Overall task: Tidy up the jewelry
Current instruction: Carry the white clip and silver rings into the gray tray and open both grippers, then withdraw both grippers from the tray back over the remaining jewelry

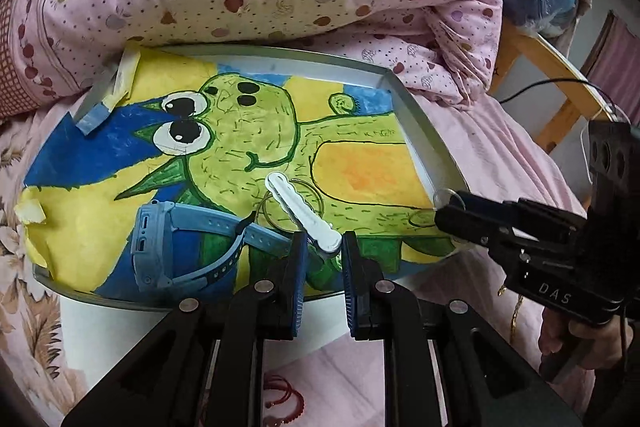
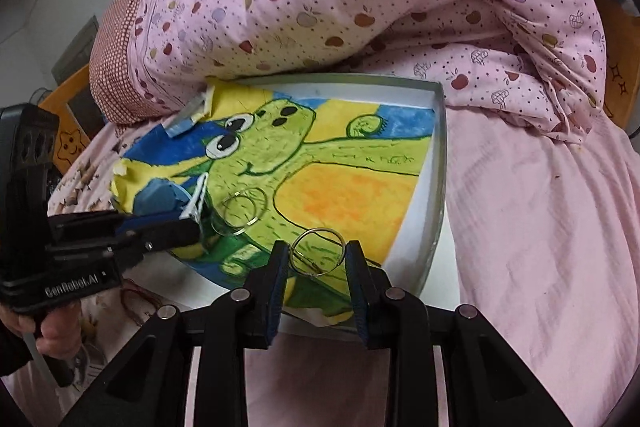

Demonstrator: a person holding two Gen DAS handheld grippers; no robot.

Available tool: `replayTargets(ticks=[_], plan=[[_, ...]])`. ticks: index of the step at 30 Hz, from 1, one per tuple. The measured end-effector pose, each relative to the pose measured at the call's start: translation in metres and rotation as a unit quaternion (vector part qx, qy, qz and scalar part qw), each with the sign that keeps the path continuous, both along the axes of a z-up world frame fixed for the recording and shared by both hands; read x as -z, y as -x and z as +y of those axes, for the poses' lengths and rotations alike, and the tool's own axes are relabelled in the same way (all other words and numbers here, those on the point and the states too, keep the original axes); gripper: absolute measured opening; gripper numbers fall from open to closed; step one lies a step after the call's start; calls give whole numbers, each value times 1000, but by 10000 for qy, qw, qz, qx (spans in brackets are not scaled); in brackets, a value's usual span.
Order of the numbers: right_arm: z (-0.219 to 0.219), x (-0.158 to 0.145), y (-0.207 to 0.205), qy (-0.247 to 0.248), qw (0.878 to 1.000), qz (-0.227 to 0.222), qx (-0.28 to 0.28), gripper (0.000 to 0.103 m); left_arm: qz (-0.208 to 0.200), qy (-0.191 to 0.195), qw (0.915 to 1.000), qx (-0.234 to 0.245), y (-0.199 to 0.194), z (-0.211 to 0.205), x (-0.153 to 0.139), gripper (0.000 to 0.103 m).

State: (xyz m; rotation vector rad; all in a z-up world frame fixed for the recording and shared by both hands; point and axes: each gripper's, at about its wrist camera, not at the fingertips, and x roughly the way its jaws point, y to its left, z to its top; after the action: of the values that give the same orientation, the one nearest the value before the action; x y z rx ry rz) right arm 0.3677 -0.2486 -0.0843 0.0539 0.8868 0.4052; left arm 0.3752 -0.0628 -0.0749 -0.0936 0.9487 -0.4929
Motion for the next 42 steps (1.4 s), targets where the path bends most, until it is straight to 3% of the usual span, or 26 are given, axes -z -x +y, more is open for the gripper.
replayTargets(ticks=[2, 3, 4, 7, 9, 11, 13, 18, 21, 23, 25, 32, 38, 42], plan=[[-3, 0, 1, -15, 10000, -13, 79, 46, -7, -12, 10000, -87, -1, 2, 1, 30], [-4, 0, 1, -15, 9999, -21, 111, 49, -30, 13, 9999, -150, 0, 4, 0, 45], [-7, -1, 3, 0, 9999, -45, 162, 49, -55, 27, 9997, -223, 1, 6, 0, 53], [-13, -7, 8, -27, 9995, -148, 283, 49, -114, 111, 9992, -362, 4, 10, -5, 53], [-18, -14, 15, -69, 9989, -250, 389, 57, -243, 74, 9987, -436, 8, 11, -11, 53], [-21, -20, 23, -120, 9981, -391, 469, 69, -431, 75, 9977, -520, 17, 15, -21, 61], [-22, -26, 30, -161, 9975, -473, 507, 70, -581, 58, 9962, -641, 25, 17, -28, 70], [-22, -46, 51, -362, 9946, -783, 585, 80, -862, -102, 9934, -743, 49, 21, -47, 71], [-21, -59, 67, -435, 9922, -1004, 600, 87, -1082, -144, 9903, -855, 69, 27, -58, 95], [-19, -69, 81, -504, 9902, -1151, 607, 98, -1271, -96, 9872, -960, 85, 34, -67, 96], [-17, -79, 97, -564, 9877, -1310, 646, 102, -1365, -98, 9856, -990, 98, 40, -73, 96], [-7, -102, 149, -470, 9811, -1729, 735, 103, -1695, -57, 9796, -1076, 142, 65, -92, 101], [-1, -108, 191, -374, 9819, -1745, 633, 103, -1890, -158, 9751, -1152, 182, 90, -97, 101], [3, -102, 215, -323, 9853, -1581, 556, 103, -1720, -252, 9792, -1045, 208, 104, -86, 101]])
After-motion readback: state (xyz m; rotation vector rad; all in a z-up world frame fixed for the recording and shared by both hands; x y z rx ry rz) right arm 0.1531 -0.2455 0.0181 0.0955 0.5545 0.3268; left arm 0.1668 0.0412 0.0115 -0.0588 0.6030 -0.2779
